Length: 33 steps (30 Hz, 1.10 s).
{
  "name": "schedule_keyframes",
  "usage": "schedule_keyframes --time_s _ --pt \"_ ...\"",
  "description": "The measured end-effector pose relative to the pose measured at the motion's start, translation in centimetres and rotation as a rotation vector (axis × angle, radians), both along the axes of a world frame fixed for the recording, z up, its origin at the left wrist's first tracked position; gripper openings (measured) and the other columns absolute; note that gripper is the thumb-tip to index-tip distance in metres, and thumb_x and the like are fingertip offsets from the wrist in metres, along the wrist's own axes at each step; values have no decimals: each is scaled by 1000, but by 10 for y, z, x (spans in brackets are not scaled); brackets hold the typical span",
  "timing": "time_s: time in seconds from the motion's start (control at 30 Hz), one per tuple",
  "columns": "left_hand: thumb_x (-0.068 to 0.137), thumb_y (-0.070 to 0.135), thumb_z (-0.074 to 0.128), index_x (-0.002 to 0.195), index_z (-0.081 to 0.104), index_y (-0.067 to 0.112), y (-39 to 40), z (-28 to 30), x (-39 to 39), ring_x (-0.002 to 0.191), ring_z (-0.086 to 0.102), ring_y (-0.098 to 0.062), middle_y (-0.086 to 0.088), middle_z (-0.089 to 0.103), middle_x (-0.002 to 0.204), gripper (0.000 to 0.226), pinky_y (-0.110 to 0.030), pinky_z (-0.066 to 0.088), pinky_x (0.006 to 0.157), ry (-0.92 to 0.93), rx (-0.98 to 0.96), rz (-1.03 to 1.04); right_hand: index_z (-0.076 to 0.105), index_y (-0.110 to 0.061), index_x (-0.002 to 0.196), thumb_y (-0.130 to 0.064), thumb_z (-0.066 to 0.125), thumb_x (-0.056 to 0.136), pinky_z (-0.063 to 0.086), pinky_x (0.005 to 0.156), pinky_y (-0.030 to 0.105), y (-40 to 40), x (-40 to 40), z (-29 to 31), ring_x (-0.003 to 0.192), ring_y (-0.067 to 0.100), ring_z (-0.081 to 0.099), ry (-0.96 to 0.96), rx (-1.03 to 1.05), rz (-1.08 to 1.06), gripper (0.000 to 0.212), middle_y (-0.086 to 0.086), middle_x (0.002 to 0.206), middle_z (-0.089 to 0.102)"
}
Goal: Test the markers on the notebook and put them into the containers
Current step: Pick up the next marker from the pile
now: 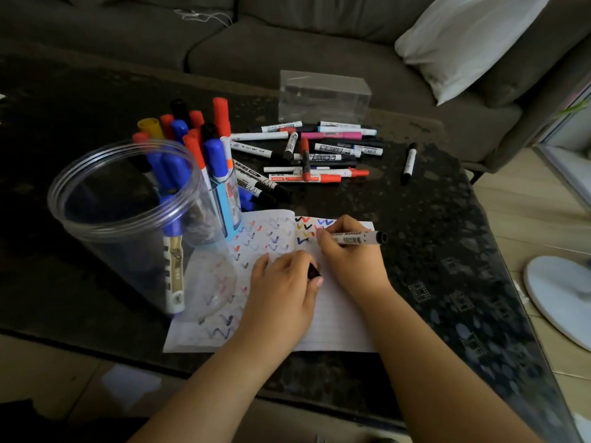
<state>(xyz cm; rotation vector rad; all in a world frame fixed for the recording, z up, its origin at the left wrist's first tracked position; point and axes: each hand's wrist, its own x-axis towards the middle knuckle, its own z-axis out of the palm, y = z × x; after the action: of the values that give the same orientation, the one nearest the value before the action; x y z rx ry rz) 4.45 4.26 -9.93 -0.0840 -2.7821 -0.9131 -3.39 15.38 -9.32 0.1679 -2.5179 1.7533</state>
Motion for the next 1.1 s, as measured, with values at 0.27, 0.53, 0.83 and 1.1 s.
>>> schedule_keyframes --time_s 0.27,0.53,0.83,1.1 --pt "92 25 52 101 53 20 1 3 0 105 53 -15 5 62 105 10 -43 29 107 7 -16 -3 45 -13 60 -7 63 84 32 46 11 1 -2 -2 43 1 42 -21 15 -41 31 -11 48 48" --pt "93 28 48 102 50 25 -1 4 -1 107 50 -9 10 60 110 9 -37 25 109 -11 24 -13 48 -15 62 -15 64 85 36 49 18 2 -1 -1 47 1 41 -25 5 -120 28 -8 52 49" --pt "91 18 57 89 64 32 -11 31 -1 92 60 -3 11 66 98 16 -11 44 65 -190 843 265 57 -10 82 -15 55 93 34 47 20 21 27 38 49 6 38 -253 -438 75 13 -4 53 48" --pt "91 6 54 93 66 21 -6 72 37 88 69 -9 3 74 89 19 -25 50 85 -286 1206 147 45 -6 71 -8 45 96 30 43 18 36 86 88 44 9 35 -175 -524 94 25 3 48 43"
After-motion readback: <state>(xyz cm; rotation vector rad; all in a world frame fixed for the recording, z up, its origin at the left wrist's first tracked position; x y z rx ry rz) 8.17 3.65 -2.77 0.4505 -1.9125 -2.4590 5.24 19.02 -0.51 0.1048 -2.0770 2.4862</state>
